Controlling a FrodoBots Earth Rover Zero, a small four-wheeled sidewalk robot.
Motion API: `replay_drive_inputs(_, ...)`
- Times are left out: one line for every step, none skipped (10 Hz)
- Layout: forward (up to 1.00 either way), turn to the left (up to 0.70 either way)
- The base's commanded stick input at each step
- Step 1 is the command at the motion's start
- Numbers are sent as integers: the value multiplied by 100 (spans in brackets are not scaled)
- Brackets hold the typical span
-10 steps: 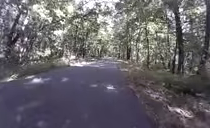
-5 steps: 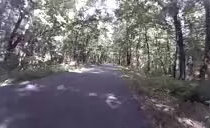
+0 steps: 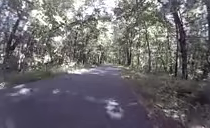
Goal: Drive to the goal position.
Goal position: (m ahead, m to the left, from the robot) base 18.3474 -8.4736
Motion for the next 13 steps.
replay_drive_inputs(45, 0)
replay_drive_inputs(45, 0)
replay_drive_inputs(45, 0)
replay_drive_inputs(45, 0)
replay_drive_inputs(45, 0)
replay_drive_inputs(45, 0)
replay_drive_inputs(45, 0)
replay_drive_inputs(45, 0)
replay_drive_inputs(45, 0)
replay_drive_inputs(45, 0)
replay_drive_inputs(45, 0)
replay_drive_inputs(45, 0)
replay_drive_inputs(45, -3)
